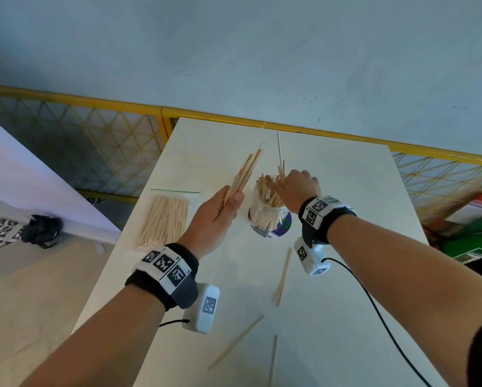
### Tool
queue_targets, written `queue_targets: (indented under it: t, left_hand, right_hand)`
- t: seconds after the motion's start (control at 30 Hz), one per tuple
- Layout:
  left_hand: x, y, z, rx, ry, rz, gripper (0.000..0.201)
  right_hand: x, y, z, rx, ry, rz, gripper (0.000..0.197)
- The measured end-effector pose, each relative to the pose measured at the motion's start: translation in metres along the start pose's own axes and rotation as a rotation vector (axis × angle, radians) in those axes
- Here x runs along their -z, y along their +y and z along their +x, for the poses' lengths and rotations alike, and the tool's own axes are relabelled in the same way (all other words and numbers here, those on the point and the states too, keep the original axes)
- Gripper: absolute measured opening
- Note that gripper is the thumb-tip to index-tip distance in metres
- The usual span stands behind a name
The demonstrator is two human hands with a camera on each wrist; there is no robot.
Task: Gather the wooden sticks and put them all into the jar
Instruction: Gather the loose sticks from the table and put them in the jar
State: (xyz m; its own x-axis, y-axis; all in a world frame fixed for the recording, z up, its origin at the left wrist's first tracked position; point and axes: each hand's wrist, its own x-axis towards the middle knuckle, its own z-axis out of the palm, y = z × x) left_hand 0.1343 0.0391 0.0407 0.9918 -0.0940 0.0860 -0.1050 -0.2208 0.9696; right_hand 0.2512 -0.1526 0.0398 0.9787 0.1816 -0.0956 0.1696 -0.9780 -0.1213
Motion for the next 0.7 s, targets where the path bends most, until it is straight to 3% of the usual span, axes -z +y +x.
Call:
queue_targets:
  t: [0.13, 0.37, 0.5, 0.6, 0.7]
  left_hand:
    - [0.003, -0.003, 0.004, 0.008, 0.005, -0.021, 0.033]
    - [0.006, -0.007, 0.004, 0.007, -0.003, 0.002, 0.036]
    - [0.008, -0.008, 0.004, 0.012, -0.014, -0.011, 0.033]
    - [0.007, -0.010, 0.003, 0.010, -0.028, -0.002, 0.032]
    - [0.004, -0.011, 0.001, 0.010, -0.047, 0.001, 0.028]
  right_hand:
    - [0.006, -0.001, 0.008, -0.038, -0.037, 0.153, 0.042]
    - [0.001, 0.001, 0.009, -0.055, -0.007, 0.421, 0.009]
    - [0.002, 0.002, 0.007, -0.024, 0.068, 0.477, 0.023]
    - [0.003, 0.000, 0.002, -0.012, 0.034, 0.412, 0.039]
    - [0.003, 0.003, 0.001, -0.024, 0.050, 0.352, 0.037]
